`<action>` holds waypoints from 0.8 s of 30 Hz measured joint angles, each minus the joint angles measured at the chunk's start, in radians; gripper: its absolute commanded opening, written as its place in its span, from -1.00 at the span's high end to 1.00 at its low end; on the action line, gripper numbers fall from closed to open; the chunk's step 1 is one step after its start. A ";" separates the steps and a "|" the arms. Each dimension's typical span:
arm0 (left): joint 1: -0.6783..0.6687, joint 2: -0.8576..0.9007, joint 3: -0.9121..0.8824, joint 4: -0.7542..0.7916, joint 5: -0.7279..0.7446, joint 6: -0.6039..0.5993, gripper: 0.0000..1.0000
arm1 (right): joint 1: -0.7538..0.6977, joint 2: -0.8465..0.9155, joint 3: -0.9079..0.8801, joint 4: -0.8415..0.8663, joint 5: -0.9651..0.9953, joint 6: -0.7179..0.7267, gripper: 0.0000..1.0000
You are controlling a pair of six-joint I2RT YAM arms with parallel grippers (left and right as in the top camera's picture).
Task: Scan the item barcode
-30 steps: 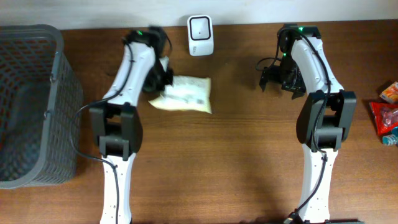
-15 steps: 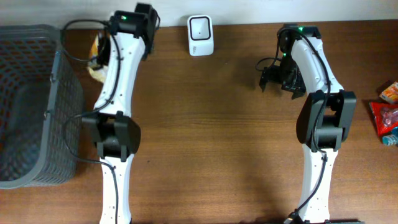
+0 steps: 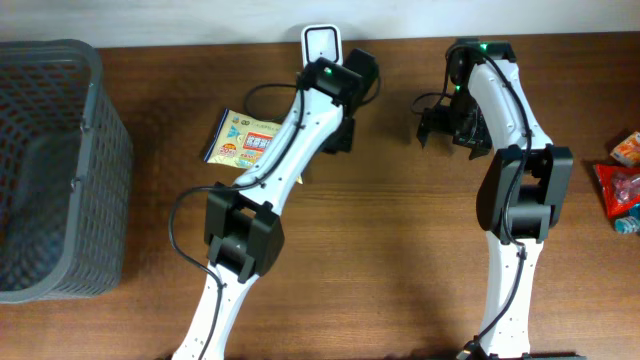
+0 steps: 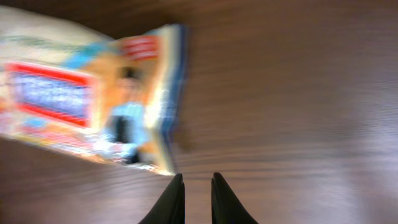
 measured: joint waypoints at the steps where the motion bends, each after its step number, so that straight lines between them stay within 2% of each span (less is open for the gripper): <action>1: -0.014 0.000 0.000 0.021 0.057 0.000 0.73 | 0.000 0.000 0.000 0.000 0.000 0.000 -0.97; 3: -0.027 0.000 0.000 0.034 0.058 0.006 0.80 | 0.000 0.000 0.000 0.000 0.000 0.000 -0.97; 5: -0.019 0.000 0.000 0.034 -0.041 0.014 0.99 | 0.000 0.000 0.000 0.000 0.000 0.000 -0.97; 6: 0.023 0.000 0.000 0.035 -0.223 0.015 1.00 | 0.000 0.000 0.000 0.000 0.000 0.000 -0.97; 8: 0.085 0.000 0.000 0.044 -0.323 0.017 1.00 | 0.000 0.000 0.000 0.000 0.000 0.000 -0.96; 10: 0.198 0.000 -0.003 0.064 -0.346 0.016 1.00 | 0.000 0.000 0.000 0.000 0.000 0.000 -0.97; 12: 0.295 0.000 -0.047 0.087 -0.259 0.016 1.00 | 0.000 0.000 0.000 0.000 0.000 0.000 -0.97; 14: 0.320 -0.002 -0.129 0.131 -0.167 0.016 1.00 | 0.000 0.000 0.000 0.000 0.000 0.000 -0.97; 18: 0.291 -0.002 -0.299 0.236 0.003 0.016 1.00 | 0.000 0.000 0.000 0.000 0.000 0.000 -0.97; 24: 0.217 -0.017 -0.335 0.349 0.245 0.016 1.00 | 0.000 0.000 0.000 0.000 0.000 0.000 -0.97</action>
